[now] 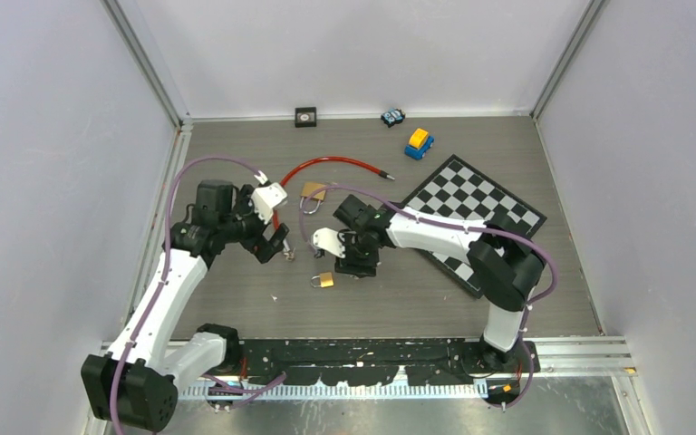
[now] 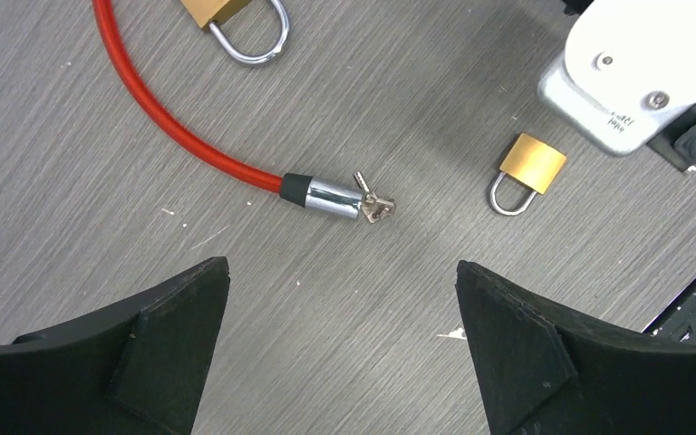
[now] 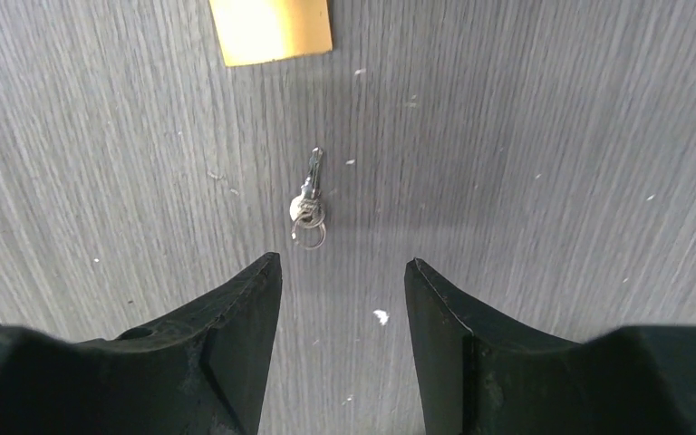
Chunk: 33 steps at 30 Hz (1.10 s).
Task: Unlock with the key
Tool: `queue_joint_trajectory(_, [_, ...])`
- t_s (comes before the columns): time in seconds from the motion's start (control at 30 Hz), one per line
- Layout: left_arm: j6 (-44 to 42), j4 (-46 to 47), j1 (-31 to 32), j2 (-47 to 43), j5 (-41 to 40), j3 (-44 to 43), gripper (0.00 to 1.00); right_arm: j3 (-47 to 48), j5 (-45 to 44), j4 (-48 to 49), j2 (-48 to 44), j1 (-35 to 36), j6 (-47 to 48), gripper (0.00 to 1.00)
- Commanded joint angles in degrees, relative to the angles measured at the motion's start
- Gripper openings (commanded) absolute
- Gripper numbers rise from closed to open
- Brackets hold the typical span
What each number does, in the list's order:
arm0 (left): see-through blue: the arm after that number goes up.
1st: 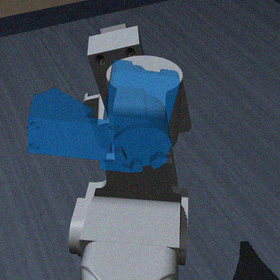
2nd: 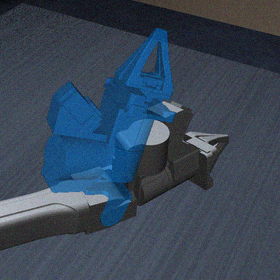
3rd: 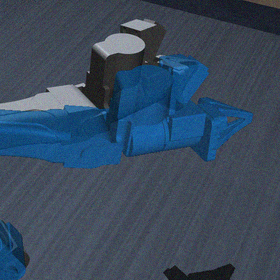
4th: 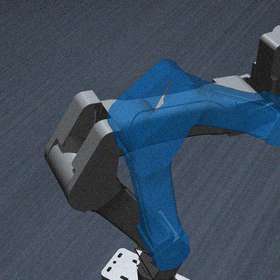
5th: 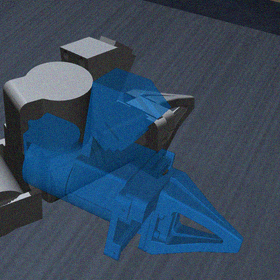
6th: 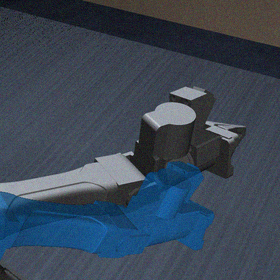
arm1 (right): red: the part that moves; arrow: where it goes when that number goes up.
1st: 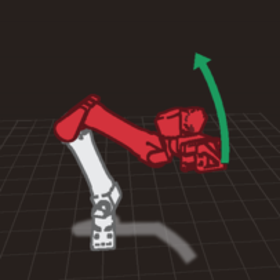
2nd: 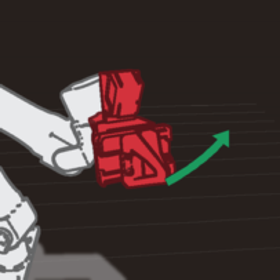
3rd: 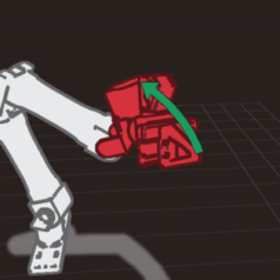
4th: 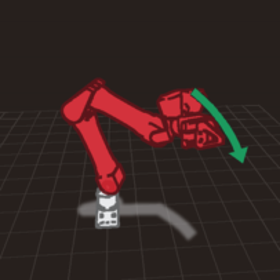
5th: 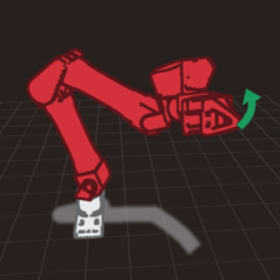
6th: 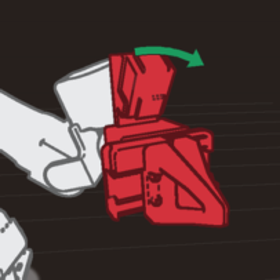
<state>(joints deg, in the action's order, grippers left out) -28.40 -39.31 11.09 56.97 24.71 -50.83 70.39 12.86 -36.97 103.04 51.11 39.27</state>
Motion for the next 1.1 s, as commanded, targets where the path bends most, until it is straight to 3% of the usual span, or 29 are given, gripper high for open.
queue_joint_trajectory(0.0, [0.98, -1.47, -0.63, -1.43, 1.71, -0.51, 0.98, 4.21, -1.44, -1.99, 1.89, 1.35, 4.04, 0.56])
queue_joint_trajectory(0.43, [0.12, -1.66, -0.87, -1.23, 1.00, -0.86, 0.98, 4.25, -2.23, -3.43, 3.76, 3.53, 5.06, 0.54])
queue_joint_trajectory(1.07, [0.88, -0.52, -1.33, -1.26, 1.13, -1.55, 0.98, 5.76, -3.44, -2.26, 7.22, 3.56, 3.13, 0.40])
